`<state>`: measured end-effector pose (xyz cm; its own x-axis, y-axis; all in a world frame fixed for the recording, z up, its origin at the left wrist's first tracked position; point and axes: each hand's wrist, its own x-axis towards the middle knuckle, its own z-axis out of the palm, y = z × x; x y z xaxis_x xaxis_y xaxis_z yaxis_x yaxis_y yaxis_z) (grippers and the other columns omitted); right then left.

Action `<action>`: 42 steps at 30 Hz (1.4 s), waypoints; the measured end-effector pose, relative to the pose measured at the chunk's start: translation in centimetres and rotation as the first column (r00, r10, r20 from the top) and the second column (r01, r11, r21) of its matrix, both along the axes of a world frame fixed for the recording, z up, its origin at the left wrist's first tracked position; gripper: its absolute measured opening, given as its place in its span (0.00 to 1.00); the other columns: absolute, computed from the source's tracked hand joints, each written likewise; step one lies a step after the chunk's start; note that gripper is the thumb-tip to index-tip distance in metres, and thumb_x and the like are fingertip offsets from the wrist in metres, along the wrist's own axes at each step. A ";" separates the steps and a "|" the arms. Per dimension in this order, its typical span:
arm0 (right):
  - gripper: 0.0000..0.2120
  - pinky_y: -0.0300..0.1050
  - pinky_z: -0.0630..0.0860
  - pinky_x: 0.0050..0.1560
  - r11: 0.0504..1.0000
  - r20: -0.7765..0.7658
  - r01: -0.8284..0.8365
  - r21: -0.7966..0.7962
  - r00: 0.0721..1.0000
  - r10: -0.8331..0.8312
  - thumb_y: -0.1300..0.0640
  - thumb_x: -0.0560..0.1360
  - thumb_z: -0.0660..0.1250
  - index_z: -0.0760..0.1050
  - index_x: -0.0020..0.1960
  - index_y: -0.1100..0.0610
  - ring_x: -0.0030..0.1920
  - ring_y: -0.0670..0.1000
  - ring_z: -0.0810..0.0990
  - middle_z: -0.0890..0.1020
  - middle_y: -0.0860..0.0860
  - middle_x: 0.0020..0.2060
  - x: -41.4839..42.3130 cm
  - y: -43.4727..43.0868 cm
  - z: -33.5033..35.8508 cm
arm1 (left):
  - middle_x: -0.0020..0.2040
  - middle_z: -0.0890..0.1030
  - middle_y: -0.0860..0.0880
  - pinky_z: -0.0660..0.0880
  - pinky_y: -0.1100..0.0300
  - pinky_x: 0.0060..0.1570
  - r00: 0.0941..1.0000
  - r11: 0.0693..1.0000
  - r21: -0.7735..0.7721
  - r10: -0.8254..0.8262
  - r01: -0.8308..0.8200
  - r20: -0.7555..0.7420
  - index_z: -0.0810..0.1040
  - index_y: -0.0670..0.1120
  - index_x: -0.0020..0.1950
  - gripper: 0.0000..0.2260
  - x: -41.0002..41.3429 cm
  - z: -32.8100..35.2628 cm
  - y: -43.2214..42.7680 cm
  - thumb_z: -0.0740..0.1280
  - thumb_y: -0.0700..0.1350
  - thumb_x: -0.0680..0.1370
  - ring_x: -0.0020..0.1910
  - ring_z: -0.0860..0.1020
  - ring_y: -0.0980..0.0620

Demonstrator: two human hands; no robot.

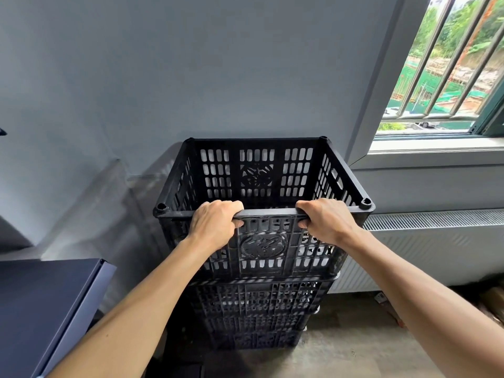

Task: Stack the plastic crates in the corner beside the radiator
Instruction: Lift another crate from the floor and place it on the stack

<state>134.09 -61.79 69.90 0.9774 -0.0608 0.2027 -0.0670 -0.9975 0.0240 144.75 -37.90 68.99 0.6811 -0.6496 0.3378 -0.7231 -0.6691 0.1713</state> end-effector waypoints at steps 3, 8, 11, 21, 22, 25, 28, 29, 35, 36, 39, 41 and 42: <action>0.09 0.46 0.68 0.34 1.000 -0.023 -0.005 0.000 1.000 0.005 0.53 0.74 0.68 0.67 0.42 0.50 0.38 0.55 0.79 0.80 0.48 0.35 0.1 -0.2 0.1 | 0.38 0.78 0.54 0.64 0.56 0.44 1.000 1.000 -0.011 0.003 -0.003 -0.011 0.76 0.49 0.48 0.05 -0.1 0.0 0.1 0.69 0.49 0.77 0.41 0.74 0.50; 0.07 0.47 0.75 0.37 1.000 -0.053 -0.018 0.013 0.998 0.019 0.55 0.75 0.67 0.68 0.43 0.50 0.37 0.53 0.78 0.77 0.46 0.34 0.3 0.0 0.5 | 0.36 0.77 0.55 0.65 0.56 0.45 1.000 0.999 -0.030 0.018 -0.018 -0.002 0.76 0.49 0.47 0.05 -0.1 -0.1 0.2 0.70 0.49 0.76 0.40 0.73 0.51; 0.07 0.48 0.77 0.38 1.000 -0.055 -0.019 0.011 0.998 0.020 0.55 0.75 0.67 0.69 0.43 0.50 0.37 0.52 0.79 0.79 0.46 0.35 0.2 0.0 0.5 | 0.36 0.76 0.55 0.67 0.55 0.47 1.000 0.999 -0.033 0.013 -0.014 -0.019 0.77 0.49 0.48 0.05 -0.3 0.0 0.2 0.69 0.49 0.77 0.42 0.74 0.51; 0.07 0.45 0.73 0.36 1.000 -0.069 -0.017 0.008 0.997 0.017 0.53 0.75 0.68 0.69 0.45 0.51 0.37 0.52 0.79 0.79 0.46 0.35 -0.5 -0.6 0.6 | 0.38 0.75 0.56 0.63 0.57 0.46 0.997 0.999 -0.043 0.010 -0.013 -0.071 0.78 0.51 0.51 0.05 -1.1 0.6 -0.1 0.69 0.49 0.77 0.42 0.72 0.52; 0.08 0.46 0.73 0.36 1.000 -0.061 -0.012 0.002 0.998 0.012 0.53 0.75 0.68 0.69 0.45 0.51 0.38 0.53 0.80 0.80 0.46 0.36 -0.6 -0.6 0.5 | 0.38 0.75 0.56 0.63 0.57 0.46 0.998 0.999 -0.037 0.010 -0.012 -0.064 0.78 0.51 0.51 0.04 -1.1 0.5 -0.2 0.69 0.49 0.77 0.41 0.71 0.52; 0.07 0.46 0.71 0.35 1.000 -0.045 0.006 -0.022 0.999 -0.007 0.52 0.75 0.68 0.70 0.45 0.51 0.39 0.55 0.80 0.81 0.48 0.37 -0.7 -0.4 0.5 | 0.38 0.74 0.57 0.62 0.57 0.46 0.999 0.999 -0.031 0.008 -0.010 -0.045 0.77 0.51 0.52 0.05 -1.2 0.4 -0.1 0.68 0.50 0.77 0.41 0.69 0.53; 0.07 0.46 0.71 0.35 1.000 -0.044 0.000 -0.031 0.999 -0.002 0.52 0.75 0.68 0.69 0.45 0.51 0.40 0.55 0.81 0.82 0.48 0.38 -0.7 -0.3 0.3 | 0.39 0.75 0.57 0.64 0.56 0.48 0.999 1.000 -0.031 0.001 -0.003 -0.051 0.77 0.52 0.52 0.05 -1.0 0.3 0.1 0.68 0.51 0.77 0.42 0.69 0.53; 0.07 0.46 0.71 0.36 1.000 -0.043 -0.007 -0.030 0.999 0.006 0.52 0.75 0.67 0.69 0.45 0.51 0.40 0.56 0.81 0.82 0.48 0.38 -0.7 -0.2 0.2 | 0.39 0.75 0.57 0.64 0.56 0.49 0.998 1.000 -0.025 -0.002 0.001 -0.057 0.77 0.53 0.51 0.05 -0.9 0.3 0.3 0.68 0.51 0.77 0.42 0.70 0.53; 0.11 0.49 0.76 0.37 0.999 -0.015 -0.053 -0.001 0.998 0.053 0.53 0.75 0.68 0.65 0.43 0.50 0.37 0.53 0.78 0.79 0.46 0.35 -0.5 0.0 0.3 | 0.38 0.77 0.56 0.68 0.54 0.50 1.000 1.000 -0.018 -0.003 0.002 -0.018 0.76 0.53 0.50 0.04 -0.1 0.0 0.9 0.68 0.50 0.77 0.41 0.72 0.53; 0.11 0.48 0.76 0.37 0.998 -0.012 -0.058 0.003 0.998 0.058 0.53 0.75 0.68 0.65 0.43 0.50 0.36 0.53 0.77 0.78 0.45 0.34 -0.4 0.0 0.4 | 0.37 0.77 0.56 0.67 0.55 0.49 1.000 1.000 -0.022 -0.002 0.002 -0.007 0.76 0.52 0.50 0.04 0.0 -0.1 0.9 0.68 0.49 0.77 0.41 0.72 0.53; 0.12 0.47 0.74 0.36 0.998 -0.009 -0.066 -0.004 0.998 0.066 0.53 0.75 0.68 0.63 0.42 0.49 0.35 0.52 0.76 0.76 0.45 0.33 -0.2 0.1 0.4 | 0.33 0.75 0.56 0.65 0.57 0.42 0.998 0.999 -0.030 0.029 -0.027 0.062 0.74 0.51 0.44 0.05 0.0 -0.5 0.9 0.69 0.47 0.76 0.36 0.72 0.54; 0.13 0.47 0.74 0.36 0.998 0.003 -0.055 -0.021 0.998 0.055 0.53 0.74 0.68 0.63 0.42 0.48 0.37 0.54 0.78 0.79 0.46 0.34 0.0 0.0 0.3 | 0.30 0.74 0.56 0.66 0.59 0.39 0.993 0.998 -0.047 0.052 -0.047 0.106 0.73 0.51 0.41 0.08 0.1 -0.9 0.7 0.71 0.46 0.75 0.32 0.72 0.55; 0.12 0.47 0.73 0.36 0.999 0.010 -0.045 -0.028 0.999 0.046 0.54 0.74 0.68 0.63 0.42 0.48 0.37 0.54 0.79 0.80 0.47 0.35 0.1 0.0 0.3 | 0.29 0.74 0.55 0.66 0.59 0.38 0.992 0.997 -0.055 0.055 -0.049 0.117 0.72 0.51 0.40 0.09 0.2 -1.0 0.6 0.71 0.47 0.75 0.31 0.72 0.55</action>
<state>134.20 -61.81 70.23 0.9767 -0.0105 0.2145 -0.0220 -0.9984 0.0513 144.93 -37.33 68.01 0.6669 -0.5935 0.4505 -0.7046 -0.6991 0.1221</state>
